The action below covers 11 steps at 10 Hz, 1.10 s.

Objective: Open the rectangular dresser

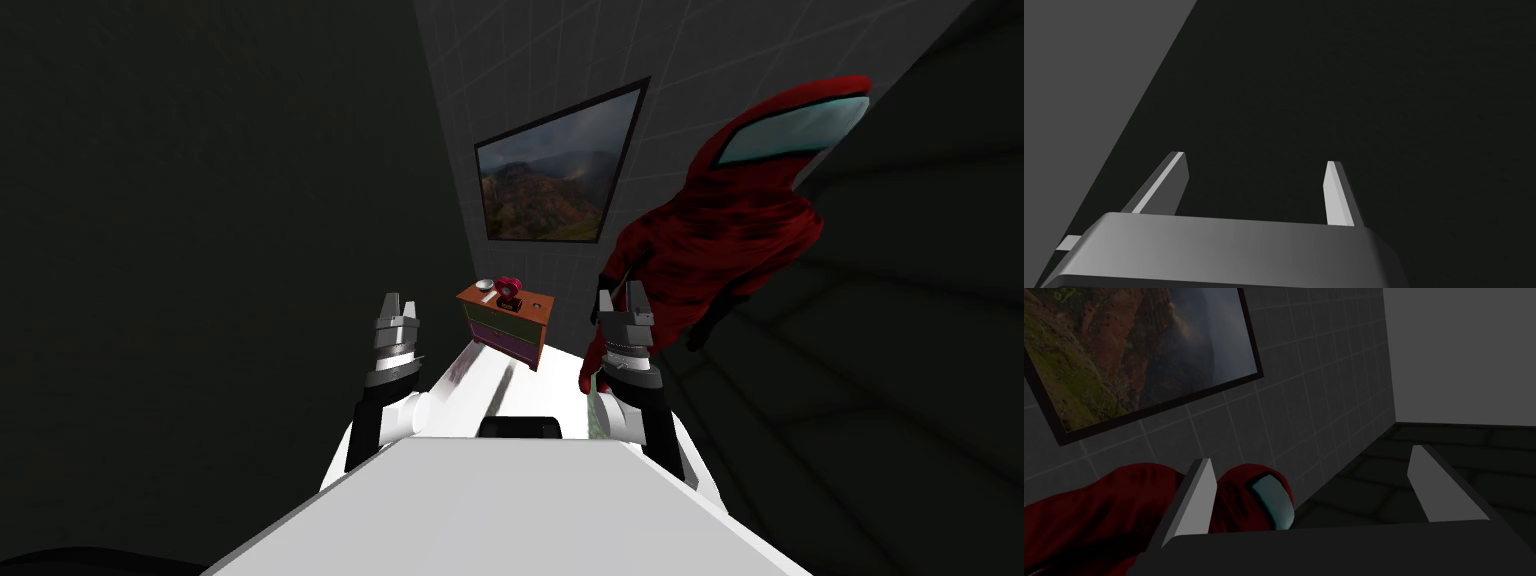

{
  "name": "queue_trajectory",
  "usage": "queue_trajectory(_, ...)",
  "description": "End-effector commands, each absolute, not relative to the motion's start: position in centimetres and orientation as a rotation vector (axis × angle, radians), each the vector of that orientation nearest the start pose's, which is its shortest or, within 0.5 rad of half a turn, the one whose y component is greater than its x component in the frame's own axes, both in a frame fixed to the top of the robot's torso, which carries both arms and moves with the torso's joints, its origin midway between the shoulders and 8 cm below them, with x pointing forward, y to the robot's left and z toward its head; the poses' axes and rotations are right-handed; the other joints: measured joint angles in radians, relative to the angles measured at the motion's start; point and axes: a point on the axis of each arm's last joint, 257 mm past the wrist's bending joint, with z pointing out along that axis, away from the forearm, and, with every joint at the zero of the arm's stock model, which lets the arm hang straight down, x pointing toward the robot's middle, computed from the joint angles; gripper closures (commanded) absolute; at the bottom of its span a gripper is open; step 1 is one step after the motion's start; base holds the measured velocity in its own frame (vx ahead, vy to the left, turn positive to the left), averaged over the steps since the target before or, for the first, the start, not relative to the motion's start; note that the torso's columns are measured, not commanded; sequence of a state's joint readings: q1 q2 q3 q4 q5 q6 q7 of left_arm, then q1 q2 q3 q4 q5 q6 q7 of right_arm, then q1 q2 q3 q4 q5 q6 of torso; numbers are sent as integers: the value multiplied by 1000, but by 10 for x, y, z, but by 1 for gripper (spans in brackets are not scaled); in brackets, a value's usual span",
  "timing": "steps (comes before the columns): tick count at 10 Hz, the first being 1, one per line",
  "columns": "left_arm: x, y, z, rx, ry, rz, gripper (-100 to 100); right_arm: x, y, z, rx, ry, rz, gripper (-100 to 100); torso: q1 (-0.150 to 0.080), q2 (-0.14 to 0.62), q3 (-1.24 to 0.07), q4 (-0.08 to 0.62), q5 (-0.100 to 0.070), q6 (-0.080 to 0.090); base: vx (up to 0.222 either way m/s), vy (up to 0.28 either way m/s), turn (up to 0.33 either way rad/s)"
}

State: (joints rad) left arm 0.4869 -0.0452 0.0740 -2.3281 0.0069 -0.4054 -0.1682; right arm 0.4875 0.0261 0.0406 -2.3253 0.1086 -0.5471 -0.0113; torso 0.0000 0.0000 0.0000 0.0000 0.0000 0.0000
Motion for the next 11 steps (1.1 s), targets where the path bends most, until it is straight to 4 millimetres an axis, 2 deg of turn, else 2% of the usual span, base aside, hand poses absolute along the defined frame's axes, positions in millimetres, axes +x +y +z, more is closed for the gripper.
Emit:
queue_trajectory(1,344,309,33,-652,634,-1072,0,330,-250,56,533,580,1311,0,0,40,-82,41,0,0,0,0,0)
queue_trajectory(9,344,309,33,-651,634,-1072,0,330,-250,56,533,579,1311,0,0,618,-1234,617,0,0,0,0,0)
queue_trajectory(10,349,304,29,-619,674,-1072,-100,330,-250,56,533,579,1311,0,0,691,-1382,691,0,0,15,5,-23)
queue_trajectory(11,352,301,25,-600,700,-1072,-100,330,-250,56,533,580,1311,0,1,725,-1451,724,0,0,28,20,-42)
